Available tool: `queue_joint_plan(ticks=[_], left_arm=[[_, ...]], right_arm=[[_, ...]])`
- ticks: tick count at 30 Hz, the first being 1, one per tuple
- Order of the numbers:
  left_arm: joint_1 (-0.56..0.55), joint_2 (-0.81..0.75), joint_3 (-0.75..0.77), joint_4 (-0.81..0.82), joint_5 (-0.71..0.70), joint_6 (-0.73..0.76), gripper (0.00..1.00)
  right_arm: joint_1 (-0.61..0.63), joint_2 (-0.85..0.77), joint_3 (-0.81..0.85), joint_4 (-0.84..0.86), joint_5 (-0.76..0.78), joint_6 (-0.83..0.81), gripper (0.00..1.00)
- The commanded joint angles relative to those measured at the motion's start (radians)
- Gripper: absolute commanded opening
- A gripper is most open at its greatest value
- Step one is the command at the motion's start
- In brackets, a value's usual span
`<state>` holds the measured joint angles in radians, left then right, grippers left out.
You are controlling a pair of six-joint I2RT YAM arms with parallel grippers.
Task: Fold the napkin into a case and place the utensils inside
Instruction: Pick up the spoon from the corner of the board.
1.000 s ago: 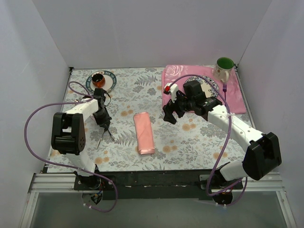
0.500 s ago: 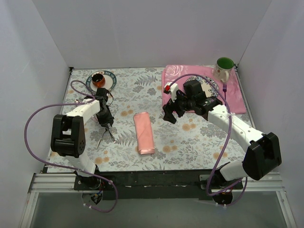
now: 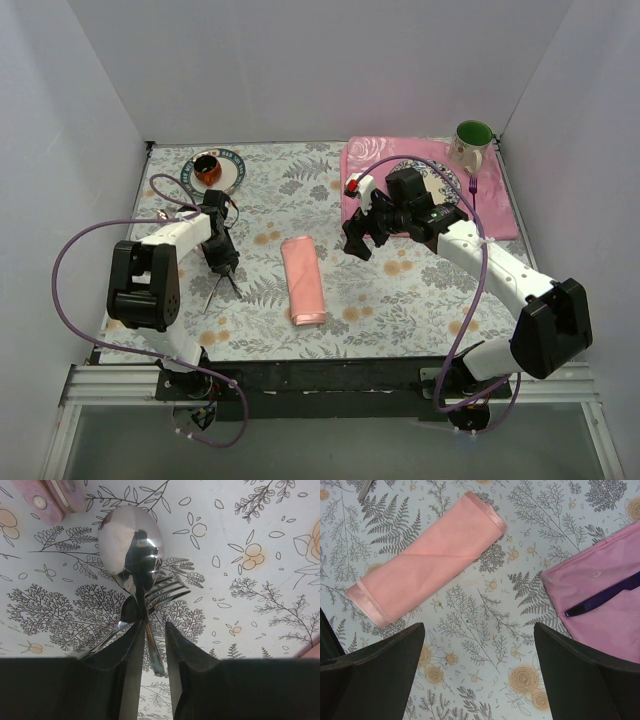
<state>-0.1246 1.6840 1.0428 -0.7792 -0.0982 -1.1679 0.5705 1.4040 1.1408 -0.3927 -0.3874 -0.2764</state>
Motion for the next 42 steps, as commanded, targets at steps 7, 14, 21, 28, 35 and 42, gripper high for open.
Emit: queue_joint_plan(ticks=[7,14,21,28,35,42], left_arm=[[-0.004,-0.013,0.082,-0.035,0.031,-0.015,0.20],[-0.007,-0.079,0.030,-0.066,0.037,0.000,0.24],[-0.009,-0.034,-0.001,-0.034,0.034,-0.006,0.29],[-0.012,0.066,0.031,-0.022,0.051,-0.003,0.25],[-0.018,0.109,0.081,-0.026,0.071,0.005,0.00],[-0.044,-0.030,0.250,-0.104,0.182,0.054,0.00]], right_arm=[[-0.004,0.012,0.048,0.017,-0.002,-0.006,0.99],[-0.004,0.007,0.042,0.023,-0.015,-0.001,0.99],[-0.003,0.010,0.045,0.025,-0.011,0.000,0.99],[-0.003,0.027,0.057,0.023,-0.015,0.003,0.99],[-0.003,0.030,0.066,0.017,-0.010,-0.003,0.99],[-0.006,0.033,0.140,-0.018,-0.040,0.012,0.99]])
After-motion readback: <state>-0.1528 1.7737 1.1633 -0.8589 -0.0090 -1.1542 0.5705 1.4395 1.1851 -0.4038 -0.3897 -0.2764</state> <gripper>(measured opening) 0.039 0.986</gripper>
